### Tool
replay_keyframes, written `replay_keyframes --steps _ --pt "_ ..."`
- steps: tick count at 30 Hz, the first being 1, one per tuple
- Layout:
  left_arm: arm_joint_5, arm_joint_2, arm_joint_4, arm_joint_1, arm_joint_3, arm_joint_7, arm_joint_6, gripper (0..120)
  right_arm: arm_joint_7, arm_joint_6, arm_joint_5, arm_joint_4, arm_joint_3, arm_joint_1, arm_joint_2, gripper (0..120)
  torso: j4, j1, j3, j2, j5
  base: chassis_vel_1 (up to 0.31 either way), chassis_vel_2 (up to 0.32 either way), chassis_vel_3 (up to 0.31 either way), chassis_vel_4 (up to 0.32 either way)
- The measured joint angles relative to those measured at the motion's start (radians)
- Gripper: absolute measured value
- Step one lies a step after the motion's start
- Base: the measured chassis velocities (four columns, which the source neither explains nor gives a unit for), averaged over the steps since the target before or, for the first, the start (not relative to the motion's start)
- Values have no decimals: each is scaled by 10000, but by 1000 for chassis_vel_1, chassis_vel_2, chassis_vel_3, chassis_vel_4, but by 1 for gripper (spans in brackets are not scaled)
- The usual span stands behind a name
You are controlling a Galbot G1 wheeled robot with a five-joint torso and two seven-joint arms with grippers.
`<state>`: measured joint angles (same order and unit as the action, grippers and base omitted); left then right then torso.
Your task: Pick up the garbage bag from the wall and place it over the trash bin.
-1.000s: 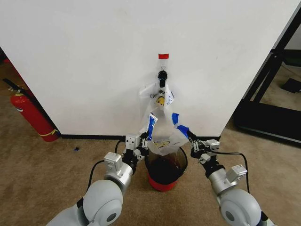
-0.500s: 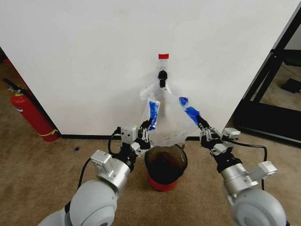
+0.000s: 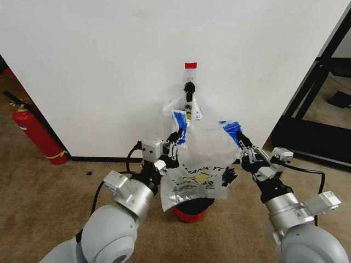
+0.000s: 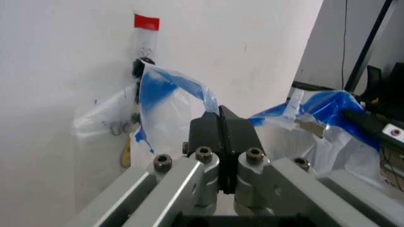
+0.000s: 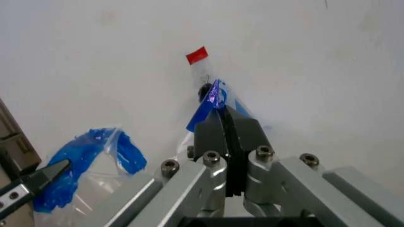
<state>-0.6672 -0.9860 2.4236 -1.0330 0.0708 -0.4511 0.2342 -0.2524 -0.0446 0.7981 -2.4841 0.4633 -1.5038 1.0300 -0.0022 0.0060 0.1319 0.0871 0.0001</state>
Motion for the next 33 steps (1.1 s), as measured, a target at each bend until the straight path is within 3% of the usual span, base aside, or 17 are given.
replay_keyframes --steps 13,20,27,33 --pt "181 -490 -697 440 450 -34 -146 0 -127 97 331 396 -178 514 178 0 -1 0 0 -1 1 0 0 0 0" --pt "553 -1136 -1650 -353 -23 75 -913 0 296 447 -421 1404 -1547 1061 1157 0 0 0 0 -1 -3 0 0 0 0" --pt "1036 -1408 -2199 -1812 -502 284 -1891 0 857 914 -1323 2510 -1946 828 1822 0 -1 0 0 -1 0 0 0 0 0" --pt "1725 -1582 -2574 -3057 -639 359 -2464 0 949 1303 -1849 3281 -1955 405 1862 0 0 0 -1 -1 -2 0 0 0 0"
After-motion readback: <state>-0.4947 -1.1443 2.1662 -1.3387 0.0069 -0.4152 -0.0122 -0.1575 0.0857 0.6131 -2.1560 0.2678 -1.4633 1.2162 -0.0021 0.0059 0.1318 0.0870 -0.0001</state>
